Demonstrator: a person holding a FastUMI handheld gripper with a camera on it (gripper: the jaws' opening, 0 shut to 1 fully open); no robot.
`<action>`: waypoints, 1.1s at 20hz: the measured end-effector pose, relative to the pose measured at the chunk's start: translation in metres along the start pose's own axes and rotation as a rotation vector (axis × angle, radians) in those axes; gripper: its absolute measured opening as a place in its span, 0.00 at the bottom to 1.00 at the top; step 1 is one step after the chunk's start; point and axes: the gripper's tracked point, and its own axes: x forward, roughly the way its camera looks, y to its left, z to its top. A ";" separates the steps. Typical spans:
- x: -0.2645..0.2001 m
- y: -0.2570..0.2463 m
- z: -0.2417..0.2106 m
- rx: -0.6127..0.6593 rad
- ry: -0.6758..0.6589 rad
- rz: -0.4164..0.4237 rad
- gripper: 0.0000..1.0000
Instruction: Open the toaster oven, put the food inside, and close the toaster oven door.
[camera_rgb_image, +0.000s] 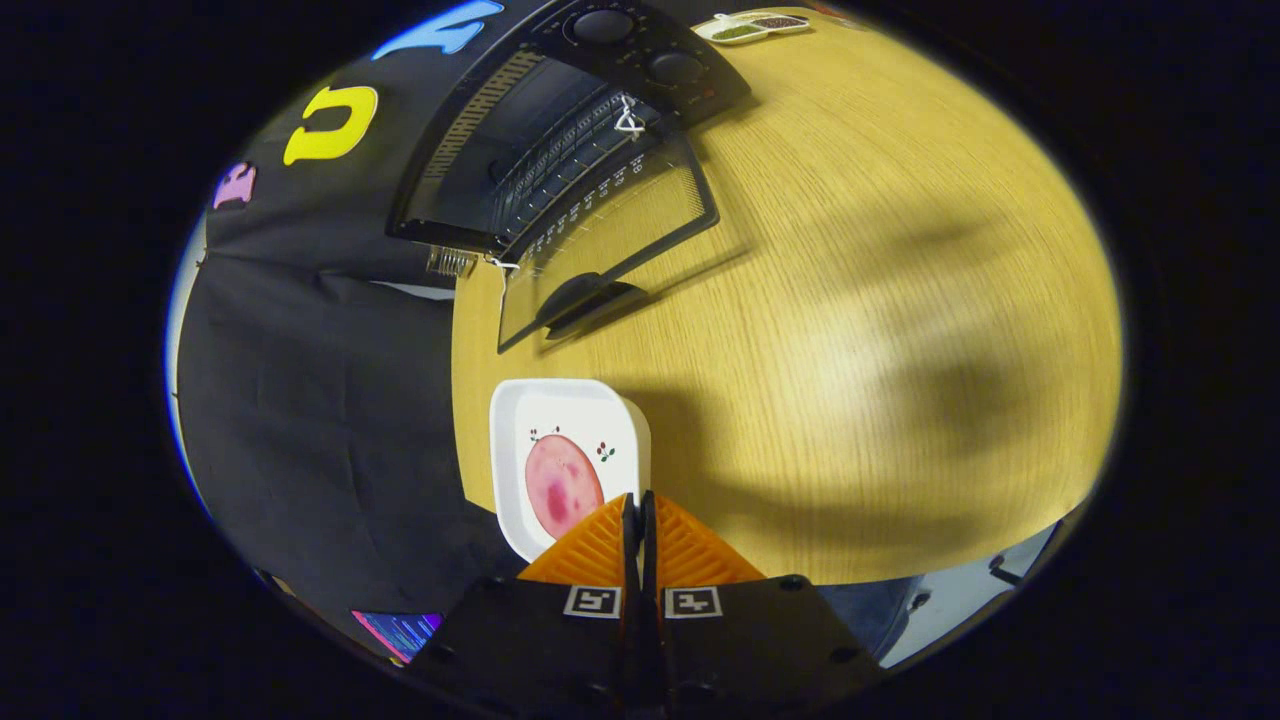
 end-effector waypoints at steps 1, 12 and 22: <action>0.005 0.006 0.003 0.015 -0.034 0.005 0.02; 0.027 0.054 0.037 0.331 -0.364 0.033 0.02; 0.041 0.073 0.108 0.606 -0.592 0.101 0.02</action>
